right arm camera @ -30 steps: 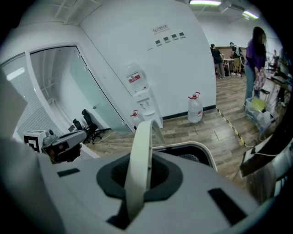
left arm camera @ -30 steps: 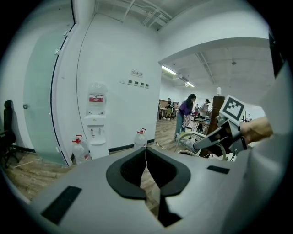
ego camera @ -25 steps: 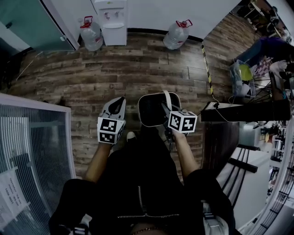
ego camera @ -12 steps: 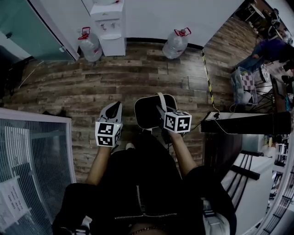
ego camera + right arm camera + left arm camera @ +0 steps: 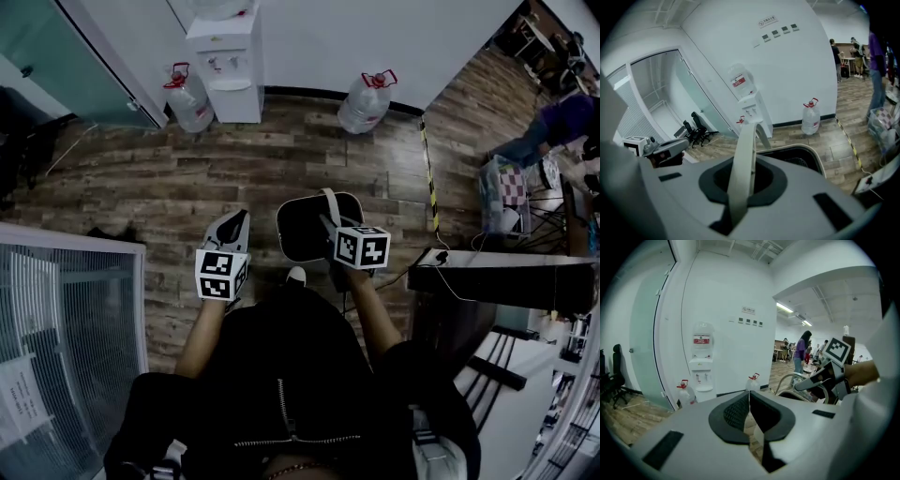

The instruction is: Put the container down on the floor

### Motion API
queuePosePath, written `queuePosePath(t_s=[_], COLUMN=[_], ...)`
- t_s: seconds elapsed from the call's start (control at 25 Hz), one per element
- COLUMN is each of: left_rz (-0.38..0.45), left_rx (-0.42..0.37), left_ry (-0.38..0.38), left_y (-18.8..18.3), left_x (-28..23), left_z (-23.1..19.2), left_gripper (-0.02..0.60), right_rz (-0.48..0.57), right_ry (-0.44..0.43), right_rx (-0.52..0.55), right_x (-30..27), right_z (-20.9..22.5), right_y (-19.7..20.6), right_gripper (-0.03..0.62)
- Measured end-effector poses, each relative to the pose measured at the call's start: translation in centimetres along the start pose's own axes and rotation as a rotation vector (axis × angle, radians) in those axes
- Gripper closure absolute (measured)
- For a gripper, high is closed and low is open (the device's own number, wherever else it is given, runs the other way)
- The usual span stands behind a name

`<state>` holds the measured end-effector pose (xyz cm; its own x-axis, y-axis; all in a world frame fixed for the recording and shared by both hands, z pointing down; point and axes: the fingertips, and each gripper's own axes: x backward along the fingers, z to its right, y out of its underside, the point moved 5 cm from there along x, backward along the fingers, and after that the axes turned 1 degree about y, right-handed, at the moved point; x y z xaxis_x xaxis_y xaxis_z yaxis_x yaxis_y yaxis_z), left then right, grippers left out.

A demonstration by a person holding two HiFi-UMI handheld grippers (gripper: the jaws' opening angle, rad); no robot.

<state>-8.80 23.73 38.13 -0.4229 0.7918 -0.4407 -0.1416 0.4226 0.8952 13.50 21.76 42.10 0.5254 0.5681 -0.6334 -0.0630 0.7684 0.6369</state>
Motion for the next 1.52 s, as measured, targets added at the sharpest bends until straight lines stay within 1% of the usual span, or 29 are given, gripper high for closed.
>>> queuePosePath(t_s=[0.28,0.44,0.56,0.84,1.04,1.36,1.52], left_rz=[-0.013,-0.015,-0.017,-0.008,-0.009,-0.005,-0.008], left_rx=[-0.011,-0.003,-0.004,-0.008,0.003,0.009,0.007], left_ry=[-0.031,-0.051,-0.053,-0.025,0.002,0.048,0.07], left_y=[-1.4,-1.8,-2.2,-3.3,-3.4,-5.2,-5.9], left_x=[-2.8,-3.4,-3.8,-5.5,-7.2,-11.2,-12.9], left_z=[1.1,1.1,1.1,1.1,0.0,-3.4,-5.8], left_gripper=[0.566,0.566,0.566,0.566,0.566,0.566,0.566], right_rz=[-0.017,-0.021,-0.016,-0.007,-0.013,-0.01,-0.01], right_ry=[-0.027,-0.039,-0.04,-0.026,-0.008,0.016,0.035], right_rx=[0.006,0.003,-0.009,-0.051,-0.06,-0.081,-0.083], right_x=[-0.4,-0.7,-0.8,-1.5,-2.8,-5.9,-7.9], right_z=[2.3,3.0,3.3,3.9,3.8,3.7,3.3], right_y=[-1.8,-1.9,-2.1,-2.6,-3.2,-6.4,-8.3], right_gripper=[0.569,0.569,0.569,0.569,0.568,0.568,0.568])
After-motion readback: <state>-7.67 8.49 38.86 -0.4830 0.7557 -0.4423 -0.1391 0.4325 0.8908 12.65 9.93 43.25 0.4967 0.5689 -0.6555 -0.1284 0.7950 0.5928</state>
